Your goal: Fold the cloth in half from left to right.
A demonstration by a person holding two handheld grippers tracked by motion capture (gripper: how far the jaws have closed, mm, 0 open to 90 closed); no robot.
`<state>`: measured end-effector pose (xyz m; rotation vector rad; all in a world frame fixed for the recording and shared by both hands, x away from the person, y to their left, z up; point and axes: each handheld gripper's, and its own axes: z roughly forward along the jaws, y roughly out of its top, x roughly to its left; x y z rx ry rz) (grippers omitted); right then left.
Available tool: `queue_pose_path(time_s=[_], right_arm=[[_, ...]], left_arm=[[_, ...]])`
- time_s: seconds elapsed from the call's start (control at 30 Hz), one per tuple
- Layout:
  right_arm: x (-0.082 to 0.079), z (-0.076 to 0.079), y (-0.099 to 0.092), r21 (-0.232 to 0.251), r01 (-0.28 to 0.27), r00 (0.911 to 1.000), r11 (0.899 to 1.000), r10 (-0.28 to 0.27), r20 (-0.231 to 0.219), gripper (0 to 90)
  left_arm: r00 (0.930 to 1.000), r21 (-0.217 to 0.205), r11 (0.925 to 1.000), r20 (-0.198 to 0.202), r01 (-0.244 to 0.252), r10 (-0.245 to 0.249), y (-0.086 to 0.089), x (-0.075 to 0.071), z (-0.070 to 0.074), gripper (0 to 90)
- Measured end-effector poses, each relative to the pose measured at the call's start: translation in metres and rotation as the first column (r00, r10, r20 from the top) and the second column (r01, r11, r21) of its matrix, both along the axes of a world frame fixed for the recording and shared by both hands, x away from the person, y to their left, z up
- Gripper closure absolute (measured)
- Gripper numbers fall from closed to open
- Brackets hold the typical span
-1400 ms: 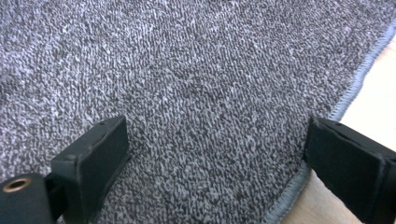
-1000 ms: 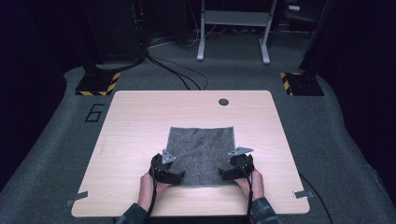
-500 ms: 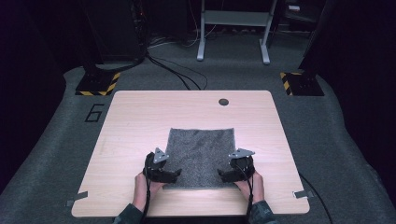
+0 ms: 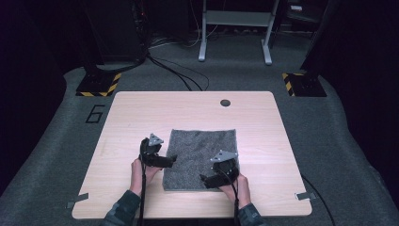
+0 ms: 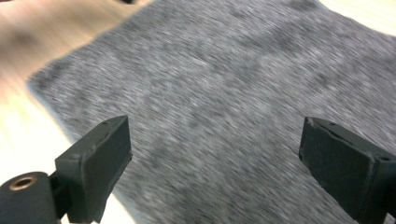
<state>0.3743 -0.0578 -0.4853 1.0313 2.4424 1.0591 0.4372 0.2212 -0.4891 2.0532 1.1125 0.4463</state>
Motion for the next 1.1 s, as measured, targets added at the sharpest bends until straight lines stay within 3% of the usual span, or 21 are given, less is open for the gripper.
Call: queue_pose_path(time_s=[0.27,0.37,0.47,0.63,0.93,1.07,1.1], right_arm=[[-0.007,0.005,0.033,0.035,-0.062,0.998,0.997,0.063,-0.012,10.7],[-0.009,0.003,0.045,0.031,-0.097,0.9953,0.995,0.097,-0.004,12.8],[-0.01,0.002,0.059,0.028,-0.128,0.9917,0.991,0.129,-0.005,15.0],[-0.017,-0.001,0.084,0.026,-0.173,0.9849,0.985,0.173,-0.003,23.7],[-0.026,-0.01,0.125,-0.027,-0.259,0.9654,0.966,0.259,0.027,43.3],[-0.03,-0.015,0.135,-0.05,-0.282,0.9588,0.958,0.283,0.024,52.0],[-0.03,-0.015,0.137,-0.064,-0.284,0.9587,0.957,0.284,0.003,53.9]], left_arm=[[0.9997,0.019,0.9997,-0.016,-0.016,0.017,0.005,0.026,0.001,6.2],[0.9991,-0.002,0.9992,-0.008,-0.04,0.04,0.009,0.035,-0.002,8.1],[0.9978,-0.026,0.998,-0.033,-0.058,0.057,0.012,0.044,-0.006,9.5],[0.9972,-0.014,0.9977,-0.034,-0.067,0.067,0.011,0.057,-0.008,12.1],[0.9967,0.028,0.9972,-0.041,-0.069,0.07,0.0,0.074,-0.017,18.5],[0.9958,0.044,0.9959,-0.042,-0.079,0.081,-0.005,0.081,-0.021,22.0],[0.9956,0.05,0.9953,-0.04,-0.083,0.085,-0.006,0.083,-0.022,23.3]])
